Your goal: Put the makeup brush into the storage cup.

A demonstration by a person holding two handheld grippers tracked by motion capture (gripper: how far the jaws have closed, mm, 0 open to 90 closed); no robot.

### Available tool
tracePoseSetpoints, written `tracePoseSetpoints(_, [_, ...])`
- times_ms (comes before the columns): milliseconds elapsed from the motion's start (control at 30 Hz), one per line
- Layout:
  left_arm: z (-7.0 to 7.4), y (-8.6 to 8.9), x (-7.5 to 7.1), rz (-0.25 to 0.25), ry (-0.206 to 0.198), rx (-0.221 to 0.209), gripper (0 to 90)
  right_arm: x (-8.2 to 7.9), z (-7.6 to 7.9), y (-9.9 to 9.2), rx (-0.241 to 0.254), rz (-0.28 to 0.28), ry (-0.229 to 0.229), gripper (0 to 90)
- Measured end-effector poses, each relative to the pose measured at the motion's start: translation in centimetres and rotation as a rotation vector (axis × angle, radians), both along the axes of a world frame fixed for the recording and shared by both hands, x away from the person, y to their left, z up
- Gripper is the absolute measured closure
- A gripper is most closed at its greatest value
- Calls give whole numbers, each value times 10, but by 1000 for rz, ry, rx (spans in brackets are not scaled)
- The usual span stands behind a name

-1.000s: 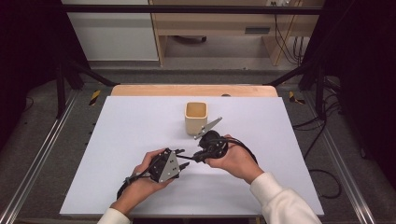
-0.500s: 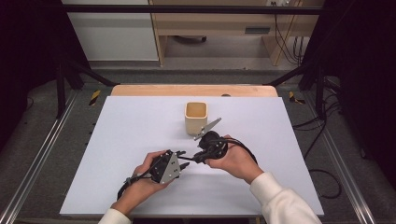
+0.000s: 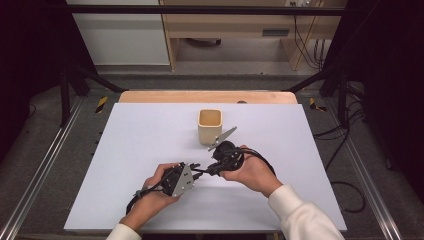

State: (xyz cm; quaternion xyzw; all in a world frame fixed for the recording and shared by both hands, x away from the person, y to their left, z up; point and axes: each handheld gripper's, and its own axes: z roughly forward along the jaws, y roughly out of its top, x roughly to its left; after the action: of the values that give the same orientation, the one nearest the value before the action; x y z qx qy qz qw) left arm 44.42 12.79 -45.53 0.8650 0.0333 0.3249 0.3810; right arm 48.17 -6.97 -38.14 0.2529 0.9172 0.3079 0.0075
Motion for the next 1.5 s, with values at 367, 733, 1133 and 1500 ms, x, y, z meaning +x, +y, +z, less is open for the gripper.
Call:
tracePoseSetpoints(367, [-3, -4, -2, -16, 21, 25, 810, 0, 1, -1, 2, 12, -6, 835])
tracePoseSetpoints(733, [-2, -1, 1, 19, 32, -23, 834, -10, 23, -17, 62, -48, -156, 536])
tracePoseSetpoints(1133, [8, 14, 8, 179, 125, -255, 834, -30, 36, -48, 264, -209, -488, 131])
tracePoseSetpoints(1500, [18, 15, 9, 238, 171, -405, 834, -24, 18, -50, 378, -327, -509, 57])
